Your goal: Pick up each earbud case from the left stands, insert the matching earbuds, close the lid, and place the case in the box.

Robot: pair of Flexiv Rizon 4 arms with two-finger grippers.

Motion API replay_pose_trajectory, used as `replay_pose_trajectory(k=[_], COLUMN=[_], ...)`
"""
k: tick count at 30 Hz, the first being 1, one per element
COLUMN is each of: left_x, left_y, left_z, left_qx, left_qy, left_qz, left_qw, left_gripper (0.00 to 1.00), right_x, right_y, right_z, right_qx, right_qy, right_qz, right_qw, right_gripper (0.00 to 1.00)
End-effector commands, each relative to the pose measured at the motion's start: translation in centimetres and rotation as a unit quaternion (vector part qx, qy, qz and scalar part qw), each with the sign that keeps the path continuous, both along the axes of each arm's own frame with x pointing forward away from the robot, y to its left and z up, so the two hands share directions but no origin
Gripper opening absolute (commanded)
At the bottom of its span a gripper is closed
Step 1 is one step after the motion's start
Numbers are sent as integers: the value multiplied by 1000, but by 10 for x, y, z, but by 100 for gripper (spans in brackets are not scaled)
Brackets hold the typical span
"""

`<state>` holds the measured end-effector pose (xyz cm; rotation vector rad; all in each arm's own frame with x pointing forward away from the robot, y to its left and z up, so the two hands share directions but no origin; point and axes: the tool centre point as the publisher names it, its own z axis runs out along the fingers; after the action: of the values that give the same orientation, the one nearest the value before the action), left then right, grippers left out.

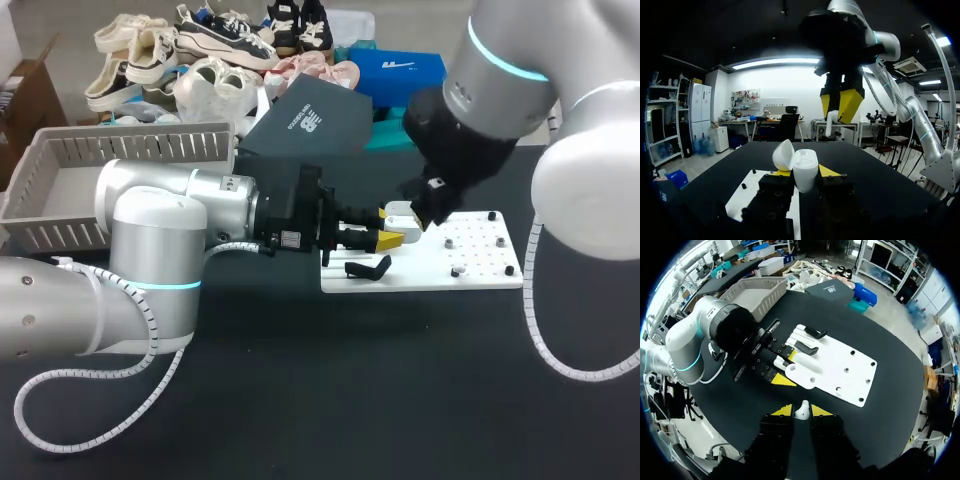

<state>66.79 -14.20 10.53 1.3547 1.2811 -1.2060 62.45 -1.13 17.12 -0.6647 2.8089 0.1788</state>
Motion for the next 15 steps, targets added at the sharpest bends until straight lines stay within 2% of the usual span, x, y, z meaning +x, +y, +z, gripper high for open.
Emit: replay_pose_trajectory(k=[1,7,15], left_x=[0,0,0], left_y=[0,0,0], left_z=[-1,-1,-1], left_qx=[0,0,0], left_qy=[0,0,0], left_qz=[0,0,0], left_qw=[1000,1000,1000], left_gripper=[0,0,0], right_x=[6,8,8], right_y=[0,2,8], right_z=[5,0,-2], right_qx=[-3,-42,-45], right_qy=[28,27,32], right_qz=[-51,-82,-98], right_qw=[998,995,994], right_gripper=[0,0,0])
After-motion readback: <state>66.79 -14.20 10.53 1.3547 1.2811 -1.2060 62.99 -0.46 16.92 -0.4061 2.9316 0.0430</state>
